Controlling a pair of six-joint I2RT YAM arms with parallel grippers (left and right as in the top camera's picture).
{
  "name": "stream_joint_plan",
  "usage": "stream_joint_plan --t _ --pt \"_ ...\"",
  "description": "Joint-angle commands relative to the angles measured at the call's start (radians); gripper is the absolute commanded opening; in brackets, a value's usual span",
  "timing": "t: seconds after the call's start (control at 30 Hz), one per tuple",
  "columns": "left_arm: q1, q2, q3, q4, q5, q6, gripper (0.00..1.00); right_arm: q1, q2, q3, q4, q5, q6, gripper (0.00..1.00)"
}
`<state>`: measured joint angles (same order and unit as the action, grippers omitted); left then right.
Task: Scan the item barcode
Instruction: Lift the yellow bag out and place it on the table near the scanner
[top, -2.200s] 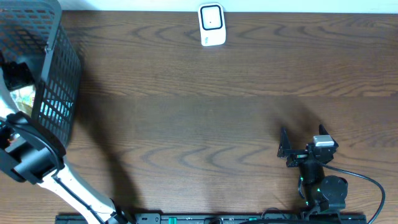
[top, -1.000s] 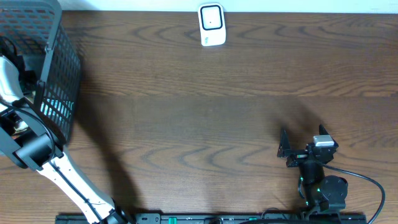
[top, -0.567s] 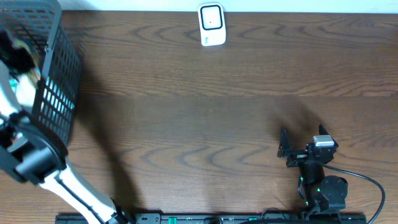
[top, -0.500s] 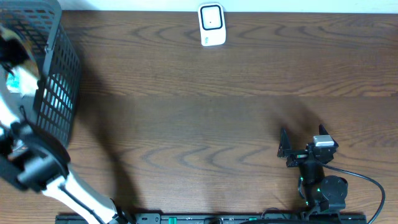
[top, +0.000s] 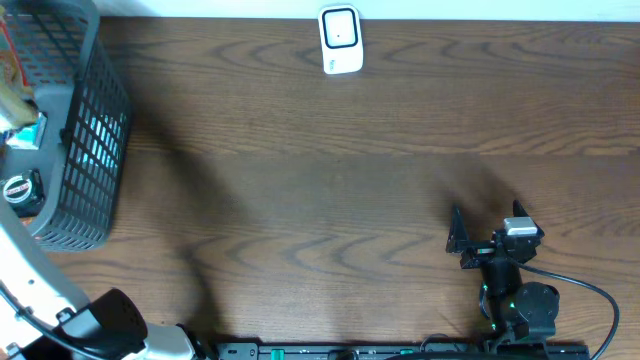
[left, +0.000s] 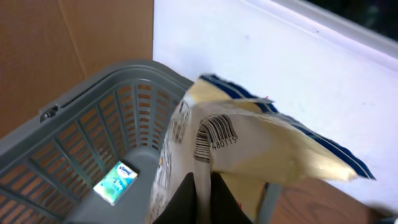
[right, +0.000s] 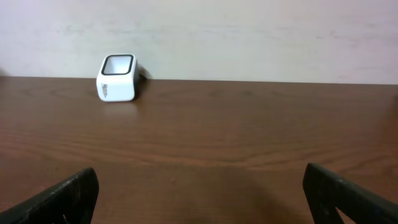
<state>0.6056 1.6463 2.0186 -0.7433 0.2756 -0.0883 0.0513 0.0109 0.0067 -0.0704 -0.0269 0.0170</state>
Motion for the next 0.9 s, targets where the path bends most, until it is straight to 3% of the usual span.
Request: stream_joint_plan --t 0.0,0.2,0.43,0.6,0.73,0.87 --pt "0.001 -0.034 0.011 0.009 0.012 -0.094 0.07 0.007 -0.005 -0.001 -0.005 0.002 -0.007 0.99" --pt "-0.002 -0.054 0.011 0.013 0.091 -0.18 0.07 0.006 -0.005 -0.001 -0.005 0.002 -0.007 0.99" --pt "-0.007 -0.086 0.011 0.028 0.394 -0.18 0.07 0.007 -0.005 -0.001 -0.005 0.002 -0.007 0.99" --pt "-0.098 -0.098 0.01 0.015 0.598 -0.202 0.07 0.006 -0.005 -0.001 -0.005 0.002 -0.007 0.99" --pt "-0.264 -0.098 0.007 -0.05 0.605 -0.202 0.07 0.007 -0.005 -0.001 -0.005 0.002 -0.007 0.99" --pt "-0.422 -0.097 -0.009 -0.095 0.495 -0.201 0.07 0.006 -0.005 -0.001 -0.005 0.002 -0.007 0.99"
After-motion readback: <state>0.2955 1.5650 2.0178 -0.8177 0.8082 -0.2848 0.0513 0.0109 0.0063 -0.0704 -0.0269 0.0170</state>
